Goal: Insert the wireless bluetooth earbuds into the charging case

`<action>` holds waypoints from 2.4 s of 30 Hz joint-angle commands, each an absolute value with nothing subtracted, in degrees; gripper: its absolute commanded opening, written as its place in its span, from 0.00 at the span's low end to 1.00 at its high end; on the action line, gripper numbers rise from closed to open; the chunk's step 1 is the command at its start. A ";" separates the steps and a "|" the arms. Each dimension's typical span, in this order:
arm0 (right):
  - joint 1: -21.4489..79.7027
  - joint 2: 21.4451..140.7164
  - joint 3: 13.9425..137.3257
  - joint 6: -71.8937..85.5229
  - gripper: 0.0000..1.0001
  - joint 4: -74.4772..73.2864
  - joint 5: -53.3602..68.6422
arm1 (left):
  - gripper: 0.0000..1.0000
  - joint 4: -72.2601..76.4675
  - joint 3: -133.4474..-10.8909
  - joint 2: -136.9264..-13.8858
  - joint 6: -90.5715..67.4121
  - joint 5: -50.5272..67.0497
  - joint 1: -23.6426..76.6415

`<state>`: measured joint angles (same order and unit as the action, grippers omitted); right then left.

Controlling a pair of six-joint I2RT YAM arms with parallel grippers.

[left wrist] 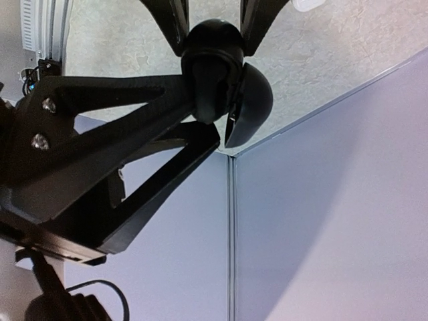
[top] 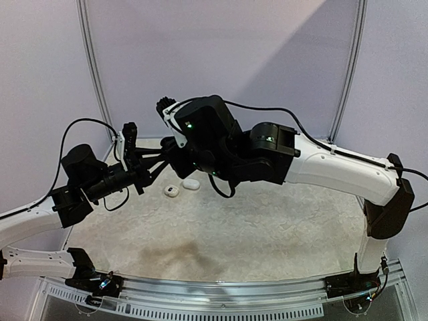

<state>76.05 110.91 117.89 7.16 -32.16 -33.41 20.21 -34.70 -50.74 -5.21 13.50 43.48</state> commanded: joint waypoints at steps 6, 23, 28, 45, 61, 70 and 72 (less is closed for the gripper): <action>75.33 112.85 118.45 7.59 0.30 -42.04 -28.69 | 0.00 26.63 -35.82 -49.36 -6.71 14.96 44.21; 75.26 113.35 118.81 4.91 0.38 -45.72 -23.54 | 0.00 25.55 -35.91 -49.30 -7.97 15.91 44.12; 75.30 112.86 118.24 3.74 0.22 -42.97 -20.43 | 0.00 24.99 -35.86 -49.26 -7.36 16.45 44.12; 75.20 103.67 113.71 9.89 0.02 -30.11 -22.94 | 0.00 16.20 -35.95 -48.24 -4.98 9.94 44.03; 68.08 87.16 95.20 34.21 0.00 -41.75 -31.14 | 0.00 14.56 -36.65 -48.18 -4.34 9.08 43.90; 57.62 94.90 74.10 54.66 0.01 -57.71 -6.76 | 0.00 13.93 -36.82 -47.99 -3.66 9.56 43.86; 57.57 98.69 73.84 54.07 0.00 -59.65 -5.41 | 0.00 13.86 -36.83 -47.99 -3.55 9.57 43.86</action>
